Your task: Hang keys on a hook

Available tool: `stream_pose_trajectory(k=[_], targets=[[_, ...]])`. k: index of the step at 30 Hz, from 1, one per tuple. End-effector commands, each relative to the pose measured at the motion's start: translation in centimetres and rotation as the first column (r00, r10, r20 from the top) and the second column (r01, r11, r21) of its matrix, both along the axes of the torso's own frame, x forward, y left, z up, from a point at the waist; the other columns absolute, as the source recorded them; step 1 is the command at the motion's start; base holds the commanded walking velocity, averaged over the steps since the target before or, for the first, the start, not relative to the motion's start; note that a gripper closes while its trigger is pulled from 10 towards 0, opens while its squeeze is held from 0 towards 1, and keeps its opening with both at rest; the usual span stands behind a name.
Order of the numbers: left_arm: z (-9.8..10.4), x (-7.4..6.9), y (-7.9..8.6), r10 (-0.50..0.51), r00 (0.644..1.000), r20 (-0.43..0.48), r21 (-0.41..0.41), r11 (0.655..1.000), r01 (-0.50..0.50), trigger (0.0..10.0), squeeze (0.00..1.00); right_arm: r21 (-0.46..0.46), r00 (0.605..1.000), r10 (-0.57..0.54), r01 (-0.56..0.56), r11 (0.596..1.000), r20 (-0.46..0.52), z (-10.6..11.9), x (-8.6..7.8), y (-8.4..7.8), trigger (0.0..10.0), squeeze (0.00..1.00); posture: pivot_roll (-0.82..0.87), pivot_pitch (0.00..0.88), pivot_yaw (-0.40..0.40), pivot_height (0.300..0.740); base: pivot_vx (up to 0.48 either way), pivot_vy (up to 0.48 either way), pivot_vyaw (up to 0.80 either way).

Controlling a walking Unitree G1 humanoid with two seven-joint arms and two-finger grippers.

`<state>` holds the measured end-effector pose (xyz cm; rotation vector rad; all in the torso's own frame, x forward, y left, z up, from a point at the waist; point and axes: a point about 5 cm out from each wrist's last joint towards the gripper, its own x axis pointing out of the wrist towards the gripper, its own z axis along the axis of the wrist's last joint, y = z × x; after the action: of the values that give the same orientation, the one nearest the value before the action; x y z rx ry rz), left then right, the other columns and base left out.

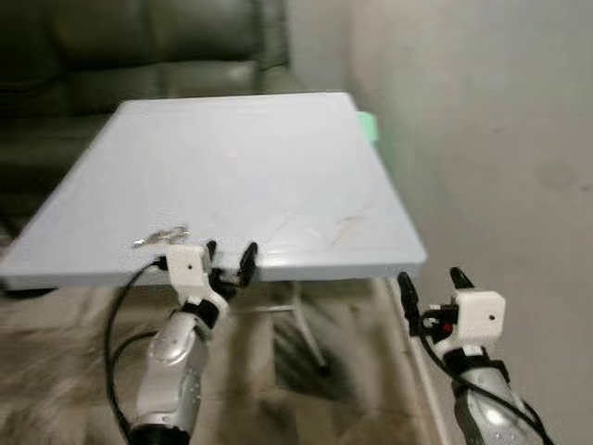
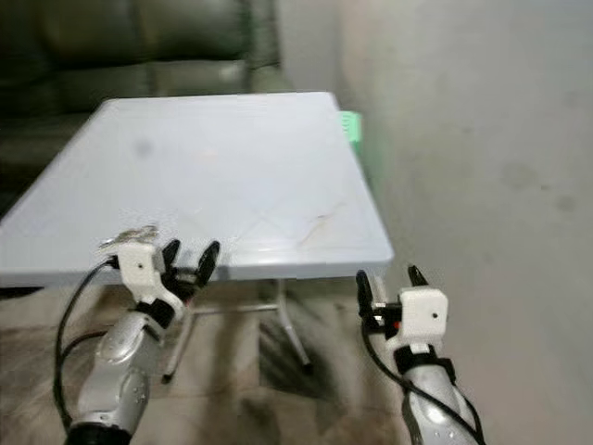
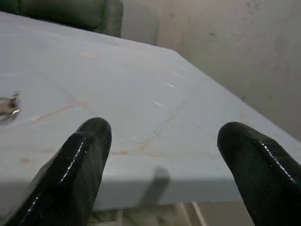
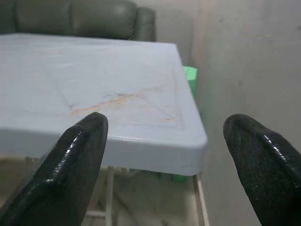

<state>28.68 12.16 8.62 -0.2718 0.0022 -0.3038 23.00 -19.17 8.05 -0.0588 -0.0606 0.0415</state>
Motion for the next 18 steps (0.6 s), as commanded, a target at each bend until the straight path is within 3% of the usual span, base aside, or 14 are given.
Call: stream_pose_trajectory(k=[1, 18], targets=[[0.25, 0.19, 0.94, 0.027, 1.0, 0.005, 0.014, 1.0, -0.027, 10.0, 0.0, 0.008, 1.0, 0.019, -0.019, 1.0, 0.021, 0.52, 0.46, 0.51, 10.0, 0.0, -0.05, 0.0, -0.009, 0.74, 0.0, 0.0, 0.0], [0.45, -0.21, 0.96, 0.018, 1.0, 0.011, -0.001, 1.0, -0.018, 10.0, 0.0, 0.073, 0.996, 0.065, -0.07, 0.995, 0.061, 1.45, 0.27, 1.14, 10.0, 0.0, -0.04, 0.0, -0.011, 0.74, 0.0, 0.0, 0.0]])
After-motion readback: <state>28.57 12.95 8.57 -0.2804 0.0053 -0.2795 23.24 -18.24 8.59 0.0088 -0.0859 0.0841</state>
